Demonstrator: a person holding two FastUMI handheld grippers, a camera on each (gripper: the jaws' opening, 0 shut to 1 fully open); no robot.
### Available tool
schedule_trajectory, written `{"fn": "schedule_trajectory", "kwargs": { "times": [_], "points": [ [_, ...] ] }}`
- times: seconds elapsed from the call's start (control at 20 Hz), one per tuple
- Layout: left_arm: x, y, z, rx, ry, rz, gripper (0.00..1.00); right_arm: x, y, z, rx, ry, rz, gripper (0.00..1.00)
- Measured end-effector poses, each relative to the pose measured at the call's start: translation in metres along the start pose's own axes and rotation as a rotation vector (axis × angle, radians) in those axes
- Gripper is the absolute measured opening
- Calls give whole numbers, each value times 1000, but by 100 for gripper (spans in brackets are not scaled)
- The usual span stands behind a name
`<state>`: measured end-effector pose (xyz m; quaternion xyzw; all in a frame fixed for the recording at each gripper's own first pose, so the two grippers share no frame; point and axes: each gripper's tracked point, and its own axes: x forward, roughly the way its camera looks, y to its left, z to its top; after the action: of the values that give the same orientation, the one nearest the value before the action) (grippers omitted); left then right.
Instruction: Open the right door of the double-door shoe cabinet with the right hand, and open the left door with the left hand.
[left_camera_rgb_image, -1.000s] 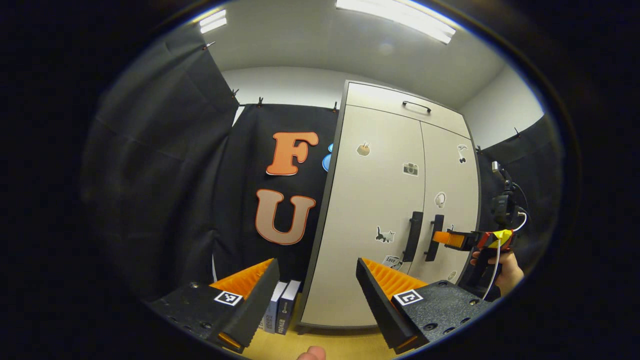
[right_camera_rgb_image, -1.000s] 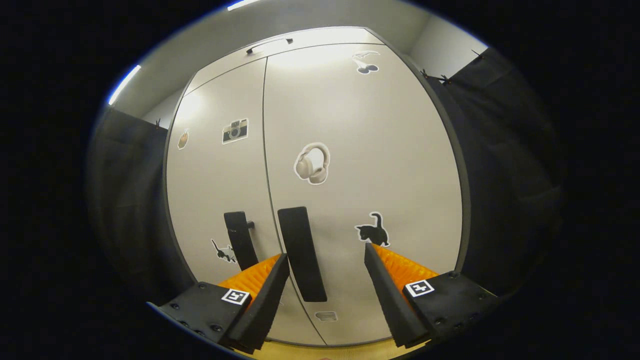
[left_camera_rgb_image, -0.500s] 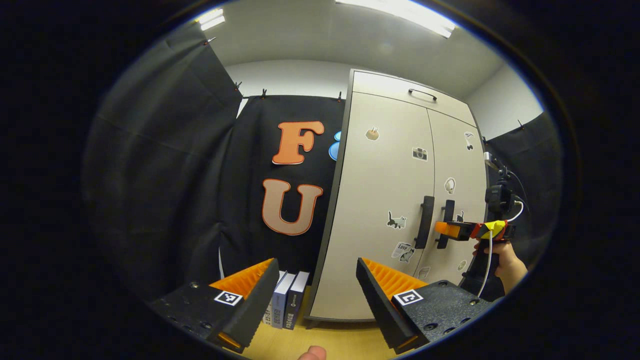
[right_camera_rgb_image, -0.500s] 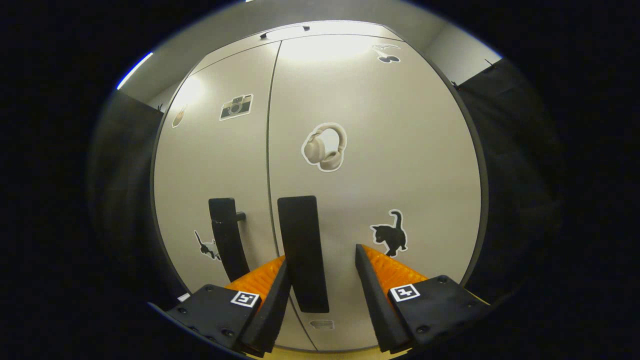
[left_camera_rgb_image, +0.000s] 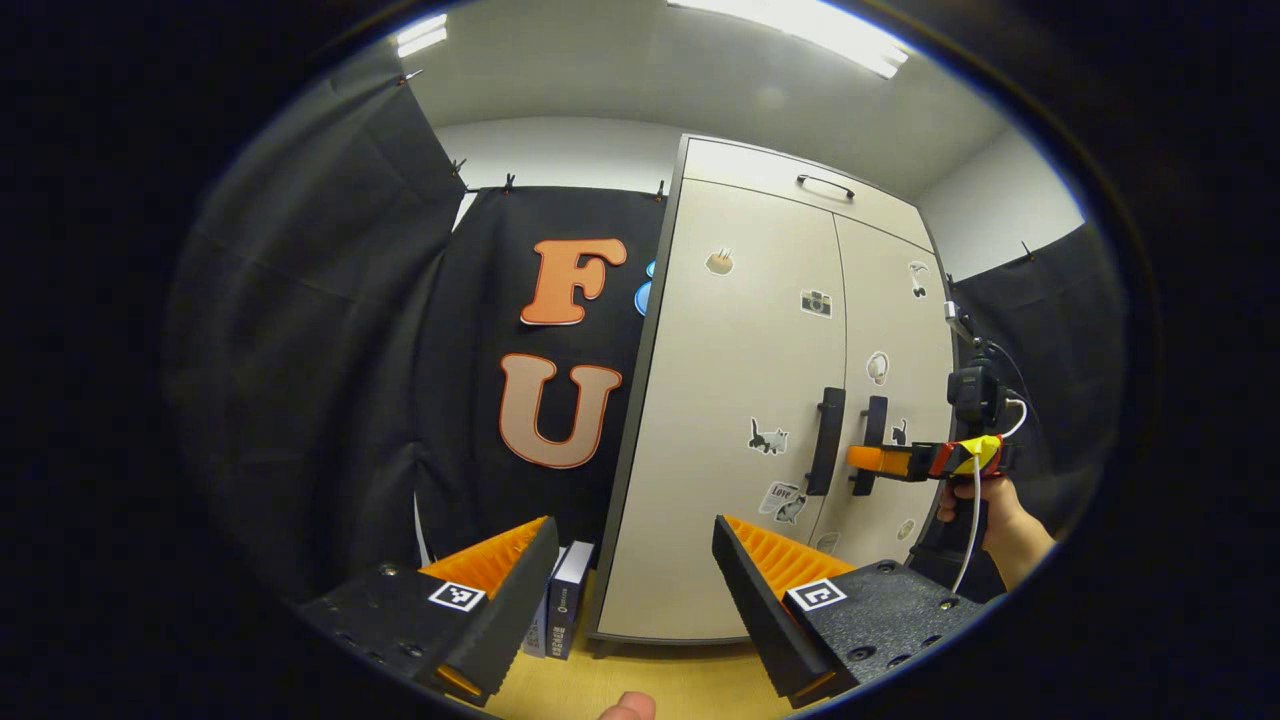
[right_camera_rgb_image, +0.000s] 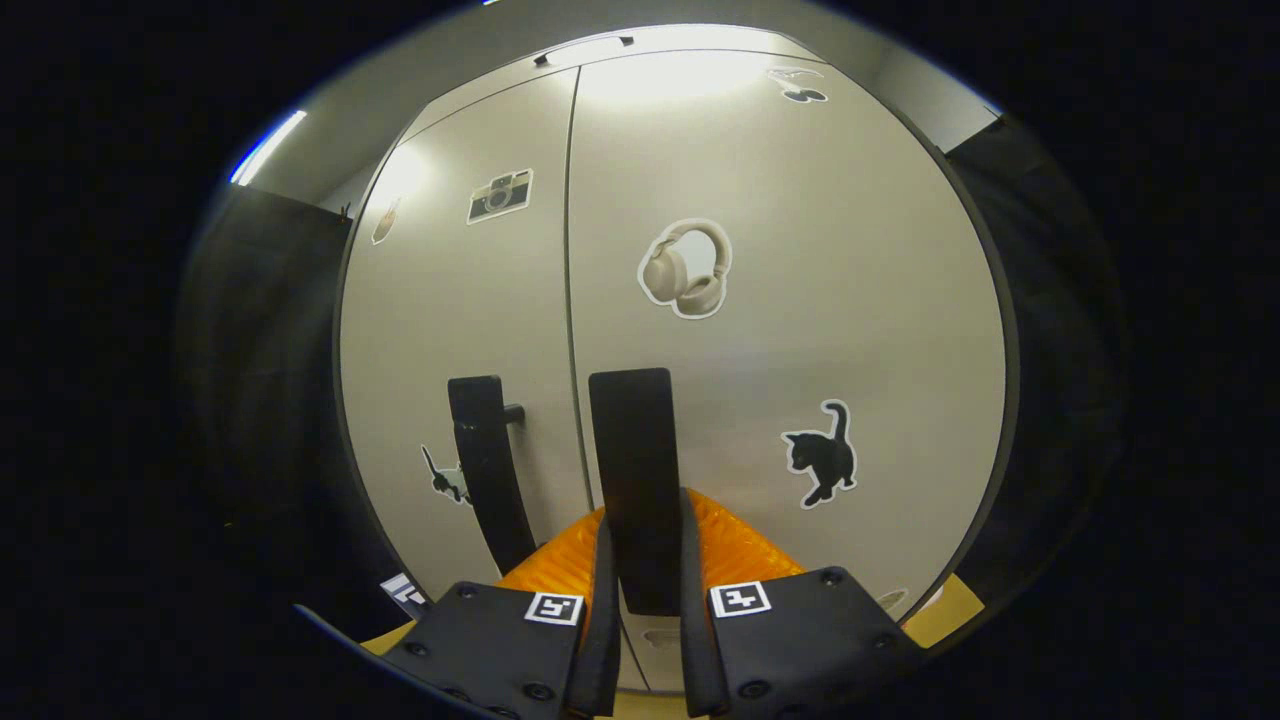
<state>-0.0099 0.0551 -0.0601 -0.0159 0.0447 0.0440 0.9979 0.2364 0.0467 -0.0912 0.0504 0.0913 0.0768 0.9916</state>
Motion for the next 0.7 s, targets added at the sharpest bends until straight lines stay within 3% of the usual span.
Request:
{"fn": "schedule_trajectory", "kwargs": {
  "times": [0.7],
  "points": [
    [-12, -12, -1, 20, -8, 15, 94, -56, -6, 3, -152, 14, 51, 34]
  ]
}}
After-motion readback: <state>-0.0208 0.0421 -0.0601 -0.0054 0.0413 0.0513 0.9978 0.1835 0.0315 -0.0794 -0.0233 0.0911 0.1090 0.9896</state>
